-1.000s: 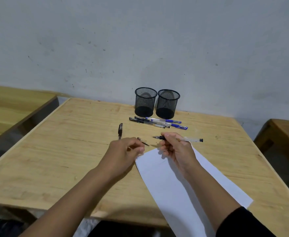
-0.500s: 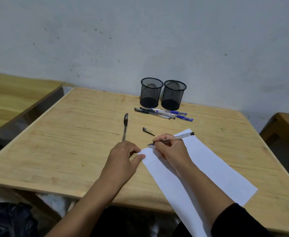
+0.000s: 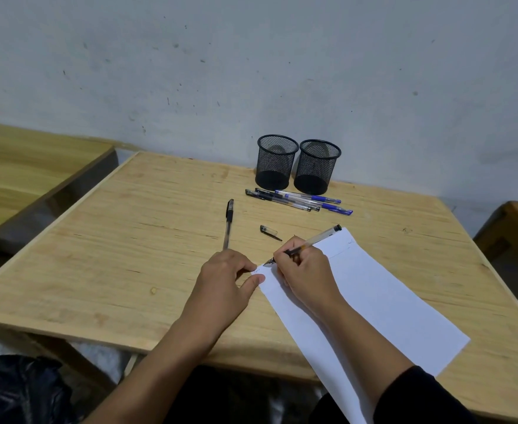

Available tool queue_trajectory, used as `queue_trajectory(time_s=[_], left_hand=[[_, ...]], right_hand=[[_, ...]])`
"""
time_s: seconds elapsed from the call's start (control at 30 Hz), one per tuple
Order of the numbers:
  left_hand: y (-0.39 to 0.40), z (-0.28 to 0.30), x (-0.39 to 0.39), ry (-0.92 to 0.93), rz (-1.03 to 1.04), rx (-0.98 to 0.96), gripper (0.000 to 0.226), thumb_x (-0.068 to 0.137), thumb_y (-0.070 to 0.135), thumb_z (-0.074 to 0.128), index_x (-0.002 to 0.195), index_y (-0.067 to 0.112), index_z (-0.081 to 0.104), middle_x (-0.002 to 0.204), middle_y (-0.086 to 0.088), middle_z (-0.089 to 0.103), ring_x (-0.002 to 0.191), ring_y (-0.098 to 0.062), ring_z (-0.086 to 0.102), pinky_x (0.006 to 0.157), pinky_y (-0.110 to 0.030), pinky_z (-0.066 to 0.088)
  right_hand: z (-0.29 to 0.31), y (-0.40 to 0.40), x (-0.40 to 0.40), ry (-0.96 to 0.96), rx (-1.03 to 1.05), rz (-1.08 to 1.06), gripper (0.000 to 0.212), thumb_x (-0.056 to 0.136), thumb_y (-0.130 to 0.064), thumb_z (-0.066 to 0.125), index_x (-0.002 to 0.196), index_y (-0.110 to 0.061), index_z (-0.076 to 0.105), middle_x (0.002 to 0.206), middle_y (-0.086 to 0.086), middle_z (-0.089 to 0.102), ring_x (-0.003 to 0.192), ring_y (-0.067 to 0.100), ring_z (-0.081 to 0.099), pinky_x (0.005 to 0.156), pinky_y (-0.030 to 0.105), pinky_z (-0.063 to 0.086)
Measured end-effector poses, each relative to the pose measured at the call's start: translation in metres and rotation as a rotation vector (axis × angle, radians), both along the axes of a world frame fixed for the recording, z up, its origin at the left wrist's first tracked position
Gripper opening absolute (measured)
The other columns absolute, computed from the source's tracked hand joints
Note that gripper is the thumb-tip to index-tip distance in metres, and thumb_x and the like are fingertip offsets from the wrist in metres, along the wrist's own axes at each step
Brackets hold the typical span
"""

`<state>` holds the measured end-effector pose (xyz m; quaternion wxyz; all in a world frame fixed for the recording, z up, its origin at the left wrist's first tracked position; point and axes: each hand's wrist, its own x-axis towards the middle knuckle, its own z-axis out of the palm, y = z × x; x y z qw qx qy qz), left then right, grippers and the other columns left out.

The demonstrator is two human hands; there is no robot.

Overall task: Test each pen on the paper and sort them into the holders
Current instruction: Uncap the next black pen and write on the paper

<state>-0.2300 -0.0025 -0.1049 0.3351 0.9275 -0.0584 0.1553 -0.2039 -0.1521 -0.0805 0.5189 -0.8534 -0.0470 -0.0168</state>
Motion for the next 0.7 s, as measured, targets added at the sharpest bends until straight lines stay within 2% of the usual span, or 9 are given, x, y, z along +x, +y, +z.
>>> queue_trajectory(time_s=[0.17,0.27,0.47,0.7], left_hand=[[-0.0001,-0.0009,0.0009,-0.006,0.002,0.014,0.020,0.078,0.032,0.070,0.093,0.019,0.070,0.092,0.006,0.064,0.080,-0.004,0.052,0.066,-0.003,0.032],[0.0001,-0.0015,0.0007,-0.011,0.006,0.008,0.019,0.078,0.032,0.070,0.092,0.019,0.070,0.092,0.006,0.065,0.080,-0.005,0.053,0.066,-0.003,0.031],[0.0003,-0.0019,0.0006,-0.020,0.003,0.015,0.020,0.078,0.031,0.070,0.092,0.018,0.070,0.092,0.005,0.065,0.080,-0.003,0.050,0.065,-0.003,0.031],[-0.0008,-0.0013,0.0005,-0.019,0.014,-0.006,0.019,0.077,0.030,0.071,0.091,0.018,0.070,0.091,0.004,0.065,0.083,-0.009,0.057,0.073,-0.017,0.037]], right_hand=[[-0.0016,0.0014,0.0004,-0.009,-0.034,0.023,0.015,0.085,-0.014,0.053,0.073,-0.014,0.062,0.068,-0.005,0.061,0.064,0.007,0.054,0.053,0.009,0.038],[-0.0020,0.0006,0.0002,-0.013,-0.009,0.010,0.015,0.084,-0.012,0.054,0.070,-0.015,0.060,0.065,-0.004,0.060,0.062,0.008,0.053,0.053,0.008,0.038],[-0.0056,0.0022,0.0019,-0.029,-0.060,0.011,0.014,0.085,-0.016,0.054,0.076,-0.013,0.065,0.069,-0.009,0.061,0.066,0.007,0.056,0.054,0.008,0.039],[-0.0051,0.0010,0.0008,-0.035,-0.037,0.006,0.013,0.084,-0.013,0.054,0.073,-0.012,0.061,0.067,-0.001,0.062,0.062,0.008,0.053,0.052,0.010,0.037]])
